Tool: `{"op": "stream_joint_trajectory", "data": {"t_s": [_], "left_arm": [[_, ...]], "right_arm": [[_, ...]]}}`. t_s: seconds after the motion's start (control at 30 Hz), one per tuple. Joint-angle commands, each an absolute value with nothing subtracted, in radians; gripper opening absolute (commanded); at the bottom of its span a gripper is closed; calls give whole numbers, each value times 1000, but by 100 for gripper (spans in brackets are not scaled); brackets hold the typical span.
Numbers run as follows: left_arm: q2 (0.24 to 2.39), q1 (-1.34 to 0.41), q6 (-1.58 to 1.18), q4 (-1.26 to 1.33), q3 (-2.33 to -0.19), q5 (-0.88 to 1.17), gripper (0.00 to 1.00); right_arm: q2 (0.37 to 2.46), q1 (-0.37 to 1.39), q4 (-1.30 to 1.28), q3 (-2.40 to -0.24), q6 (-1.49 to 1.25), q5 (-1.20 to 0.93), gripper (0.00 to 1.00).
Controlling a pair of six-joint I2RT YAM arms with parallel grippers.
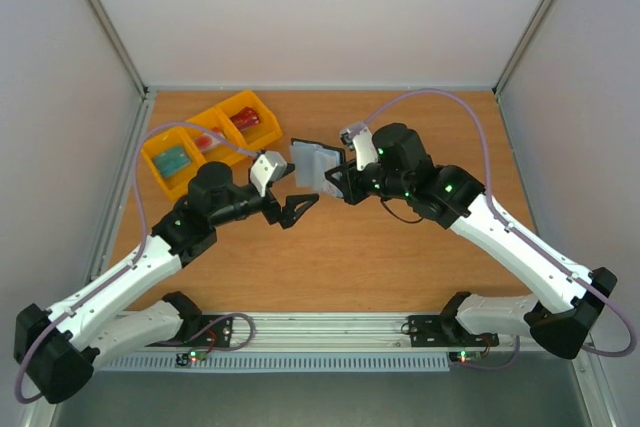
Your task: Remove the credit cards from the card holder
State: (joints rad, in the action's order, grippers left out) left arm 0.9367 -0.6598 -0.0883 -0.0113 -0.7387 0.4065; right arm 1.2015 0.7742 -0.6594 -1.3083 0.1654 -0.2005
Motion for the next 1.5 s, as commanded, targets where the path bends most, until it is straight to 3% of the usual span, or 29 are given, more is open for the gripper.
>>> {"op": "stream_joint_trajectory", "data": {"t_s": [0.0, 0.37, 0.43, 0.57, 0.7, 0.83, 0.93, 1.1, 1.3, 1.37, 1.47], "left_arm": [[949, -675, -96, 62, -779, 384, 100], [961, -693, -35, 19, -756, 146, 98], [952, -692, -48, 18, -750, 125, 93], [926, -678, -64, 13, -738, 89, 73], [904, -668, -76, 8, -722, 96, 62], [872, -651, -70, -38, -700, 96, 62], [838, -617, -64, -60, -691, 101, 69], [776, -554, 14, -87, -712, 319, 78], [727, -550, 39, -44, -758, 1001, 77], [736, -567, -44, -32, -767, 1051, 75], [754, -599, -113, -12, -777, 990, 63]], "right_arm": [[1215, 805, -649, -1364, 145, -111, 1], [1216, 809, -619, -1382, 200, -410, 1], [1211, 808, -620, -1385, 217, -475, 1], [1177, 808, -655, -1386, 265, -522, 1], [1143, 806, -686, -1381, 323, -578, 1], [1099, 772, -708, -1364, 364, -558, 1], [1077, 713, -711, -1342, 368, -566, 1], [1082, 656, -704, -1329, 353, -606, 1], [1117, 638, -704, -1337, 314, -506, 1], [1139, 638, -726, -1350, 308, -441, 1], [1156, 638, -690, -1342, 317, -532, 1]]}}
